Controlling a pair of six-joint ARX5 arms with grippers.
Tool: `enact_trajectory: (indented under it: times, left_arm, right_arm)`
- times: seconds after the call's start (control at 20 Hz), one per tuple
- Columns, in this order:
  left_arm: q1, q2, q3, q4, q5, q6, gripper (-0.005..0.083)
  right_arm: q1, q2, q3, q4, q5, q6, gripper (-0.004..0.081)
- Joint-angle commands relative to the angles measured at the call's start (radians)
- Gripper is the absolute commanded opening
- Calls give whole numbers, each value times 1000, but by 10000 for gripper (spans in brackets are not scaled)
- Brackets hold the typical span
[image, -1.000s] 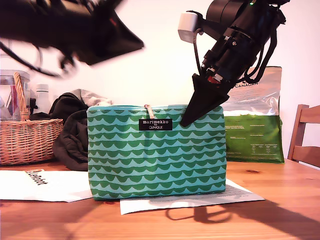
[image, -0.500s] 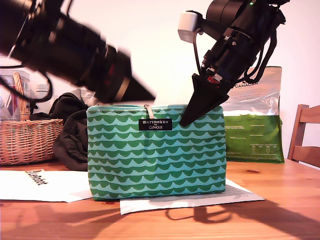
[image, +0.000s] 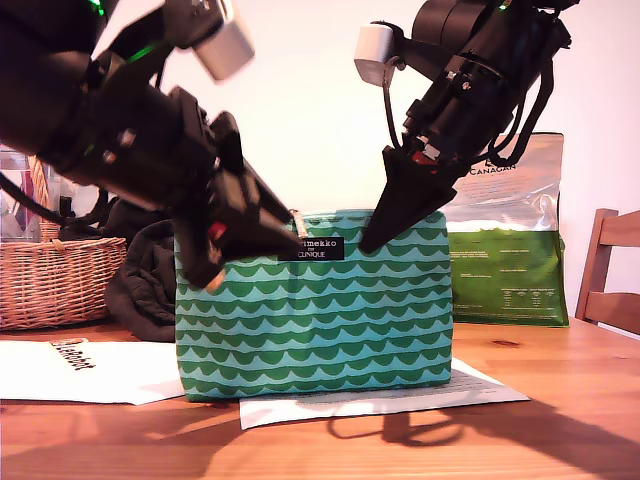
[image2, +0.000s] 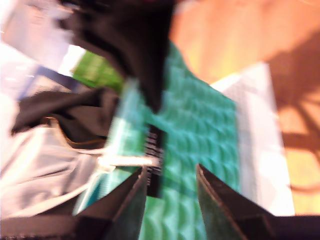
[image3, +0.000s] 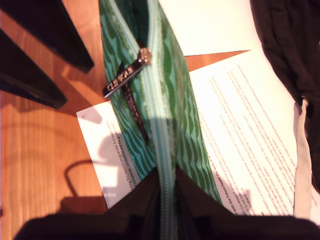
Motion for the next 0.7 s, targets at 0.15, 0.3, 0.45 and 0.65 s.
enact_trajectory:
  times: [0.15, 0.3, 0.45, 0.65]
  left_arm:
    - [62, 46, -6, -44, 139, -609, 117]
    - [169, 46, -6, 0, 377, -897, 186]
    - [250, 50, -6, 63, 563, -1115, 188]
    - [299, 105, -5, 87, 734, -1376, 188]
  right_arm:
    - [10, 2, -9, 4, -7, 5, -13]
    - [10, 2, -9, 5, -7, 4, -13]
    - [10, 2, -9, 5, -7, 4, -13]
    - [10, 2, -9, 23, -7, 4, -13]
